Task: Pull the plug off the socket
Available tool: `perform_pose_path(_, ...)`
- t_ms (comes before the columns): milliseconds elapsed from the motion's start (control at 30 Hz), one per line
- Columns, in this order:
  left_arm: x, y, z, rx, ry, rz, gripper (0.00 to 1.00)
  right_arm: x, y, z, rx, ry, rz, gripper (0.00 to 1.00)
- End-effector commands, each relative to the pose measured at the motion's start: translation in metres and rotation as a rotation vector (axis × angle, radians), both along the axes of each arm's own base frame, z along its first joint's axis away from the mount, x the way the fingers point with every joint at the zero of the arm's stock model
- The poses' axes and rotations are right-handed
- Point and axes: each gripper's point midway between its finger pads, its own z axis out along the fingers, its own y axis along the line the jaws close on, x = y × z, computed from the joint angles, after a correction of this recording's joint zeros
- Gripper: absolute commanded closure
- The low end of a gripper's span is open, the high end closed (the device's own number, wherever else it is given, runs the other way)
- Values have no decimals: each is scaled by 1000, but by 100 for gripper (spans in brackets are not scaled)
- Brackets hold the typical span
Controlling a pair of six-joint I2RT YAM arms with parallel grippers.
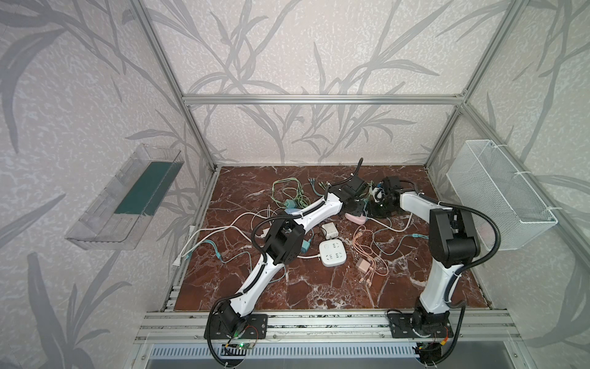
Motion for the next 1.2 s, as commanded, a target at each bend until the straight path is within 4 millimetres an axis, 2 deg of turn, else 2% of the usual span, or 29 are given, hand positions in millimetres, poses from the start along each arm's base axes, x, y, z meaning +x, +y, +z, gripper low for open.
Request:
perform_pose_path(0,4,-20,46,-86,-80,-47,81,-33,-13,-40,-131,156,44,63)
perform_pose_path(133,3,-19,46,-76,-72,-52,81,-34,-15,-43,-179,167,66,63)
perform_pose_path(300,3,-12,56,-46,-92,-53,81,-34,-16,-44,-179,172,59,63)
perform_pose_path(433,-2,-9,51,-44,-75,-48,81,-29,-11,-40,-143,159,44,61)
perform_pose_path(567,-5,-1,49,-37,-76,-25,81,-23,-8,-29,-113,118,31,56)
perform_pose_path(833,-17,9,62,-138,-87,34,81,-10,-1,7,31,-33,-16,45)
perform_pose_path(933,-27,11,60,-184,-76,28,81,-8,0,17,49,-80,-15,41)
perform_pose_path(1167,-41,20,44,-216,-21,29,81,-8,-1,28,45,-122,-16,38)
